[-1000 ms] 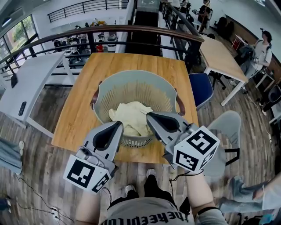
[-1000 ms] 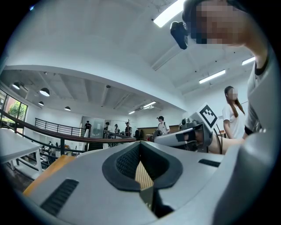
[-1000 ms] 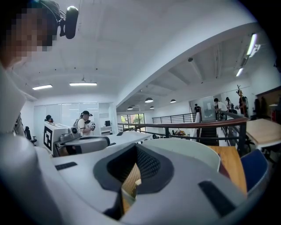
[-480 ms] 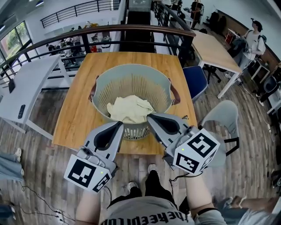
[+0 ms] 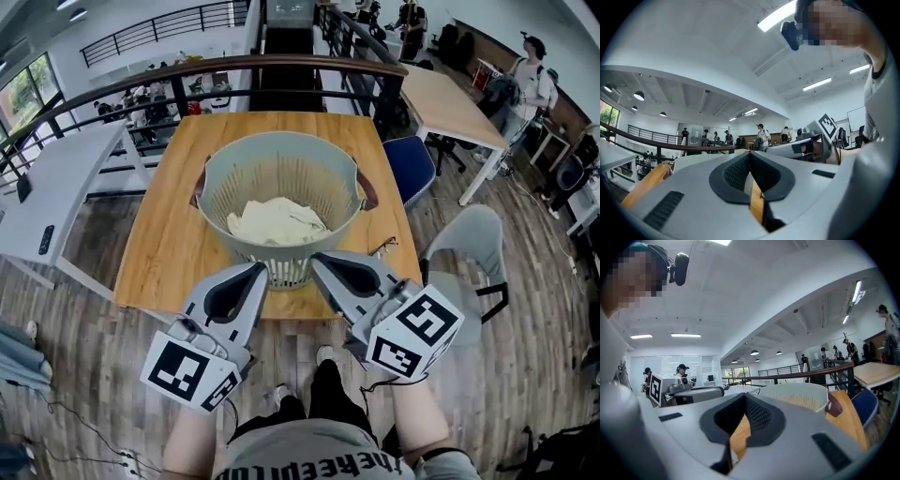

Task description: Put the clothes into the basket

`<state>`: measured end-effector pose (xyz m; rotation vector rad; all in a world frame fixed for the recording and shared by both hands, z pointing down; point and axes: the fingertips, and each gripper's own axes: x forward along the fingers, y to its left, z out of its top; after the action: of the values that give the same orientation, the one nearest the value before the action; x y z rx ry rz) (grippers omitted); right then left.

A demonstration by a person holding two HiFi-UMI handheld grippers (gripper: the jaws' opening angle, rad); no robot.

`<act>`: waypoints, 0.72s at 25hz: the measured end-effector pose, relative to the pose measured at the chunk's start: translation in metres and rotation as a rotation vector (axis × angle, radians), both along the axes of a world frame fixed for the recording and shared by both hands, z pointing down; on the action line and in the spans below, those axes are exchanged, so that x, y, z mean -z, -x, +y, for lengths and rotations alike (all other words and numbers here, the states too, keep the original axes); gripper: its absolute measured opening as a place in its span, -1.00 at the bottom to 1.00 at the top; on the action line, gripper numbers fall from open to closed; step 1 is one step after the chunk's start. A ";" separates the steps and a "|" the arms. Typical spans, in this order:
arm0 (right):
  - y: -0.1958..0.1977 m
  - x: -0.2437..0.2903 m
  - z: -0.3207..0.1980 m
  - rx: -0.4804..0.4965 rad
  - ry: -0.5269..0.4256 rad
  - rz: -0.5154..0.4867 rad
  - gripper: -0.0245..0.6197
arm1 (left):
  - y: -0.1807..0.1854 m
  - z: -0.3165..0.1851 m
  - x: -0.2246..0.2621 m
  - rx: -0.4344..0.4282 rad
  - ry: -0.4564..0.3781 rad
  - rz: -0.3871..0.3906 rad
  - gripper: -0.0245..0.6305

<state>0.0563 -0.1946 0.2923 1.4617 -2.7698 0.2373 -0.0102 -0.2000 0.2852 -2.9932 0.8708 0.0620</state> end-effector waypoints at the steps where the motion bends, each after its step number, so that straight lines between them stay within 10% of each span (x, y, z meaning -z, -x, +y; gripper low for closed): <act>1: 0.002 0.000 0.002 0.000 -0.002 -0.001 -0.89 | 0.001 0.002 0.000 0.000 0.000 -0.001 -0.88; 18: 0.017 0.002 0.006 -0.003 -0.018 0.012 -0.89 | 0.012 0.005 0.001 0.005 -0.007 0.000 -0.88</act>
<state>0.0394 -0.1891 0.2900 1.4658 -2.7677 0.2038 -0.0217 -0.1946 0.2845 -2.9848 0.8755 0.0643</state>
